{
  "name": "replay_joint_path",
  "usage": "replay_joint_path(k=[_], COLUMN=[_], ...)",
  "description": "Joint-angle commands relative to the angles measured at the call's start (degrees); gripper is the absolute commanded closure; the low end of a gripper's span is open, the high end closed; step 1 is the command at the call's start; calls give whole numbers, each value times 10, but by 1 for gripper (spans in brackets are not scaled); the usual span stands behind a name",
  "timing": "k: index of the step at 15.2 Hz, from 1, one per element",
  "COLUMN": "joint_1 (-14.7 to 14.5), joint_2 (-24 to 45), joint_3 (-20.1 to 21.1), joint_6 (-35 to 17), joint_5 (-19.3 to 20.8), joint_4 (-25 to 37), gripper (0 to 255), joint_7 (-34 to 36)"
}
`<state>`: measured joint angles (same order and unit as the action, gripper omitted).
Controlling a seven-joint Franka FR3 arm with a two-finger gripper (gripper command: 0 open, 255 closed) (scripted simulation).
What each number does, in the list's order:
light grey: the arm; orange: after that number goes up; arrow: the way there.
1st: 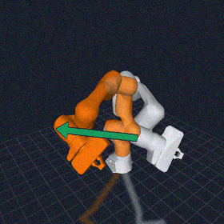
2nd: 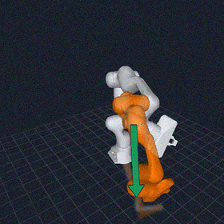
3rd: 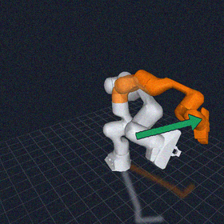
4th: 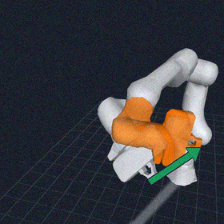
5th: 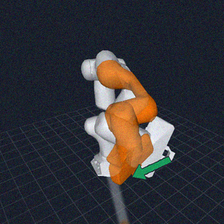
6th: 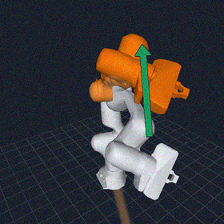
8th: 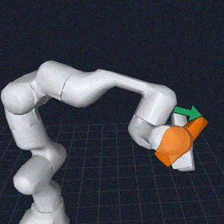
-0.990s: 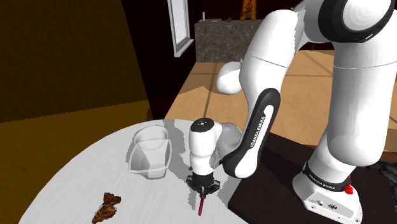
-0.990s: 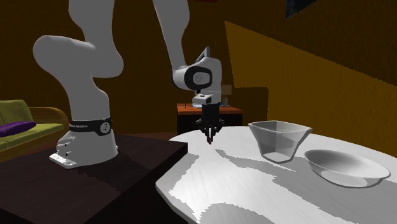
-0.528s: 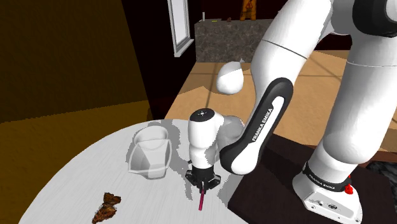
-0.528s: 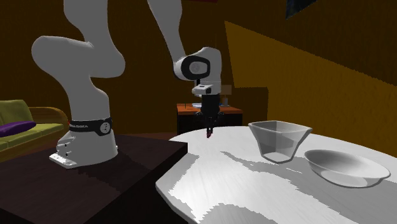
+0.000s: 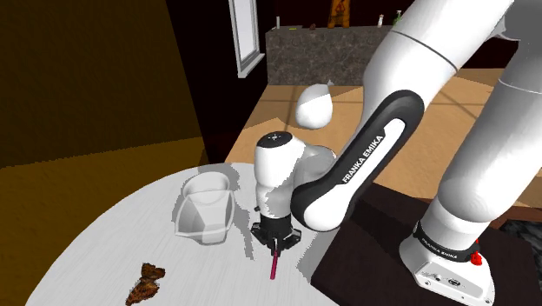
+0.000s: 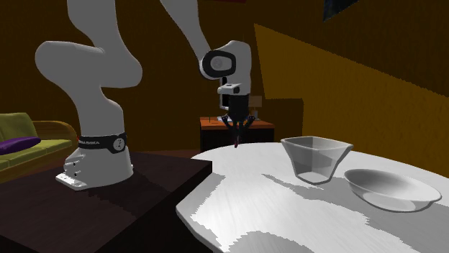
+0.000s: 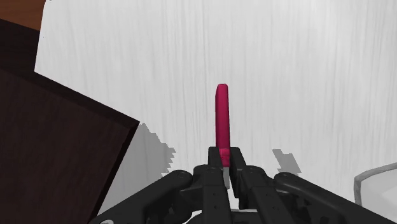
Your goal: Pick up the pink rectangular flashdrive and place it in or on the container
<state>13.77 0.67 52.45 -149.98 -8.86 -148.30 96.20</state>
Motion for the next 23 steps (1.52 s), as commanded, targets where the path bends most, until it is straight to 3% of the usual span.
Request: replay_joint_path(k=[1,8,18,23], joint_1=[0,-20,-43,24], joint_2=[-29,-105,-182,-64], joint_3=[4,-15,-52,-34], joint_6=[22,98,195,193], joint_5=[-39,-112,-149,-37], joint_4=[2,17,46,142], gripper=[255,255,255,255], joint_7=[-27,-76,-103,-64])
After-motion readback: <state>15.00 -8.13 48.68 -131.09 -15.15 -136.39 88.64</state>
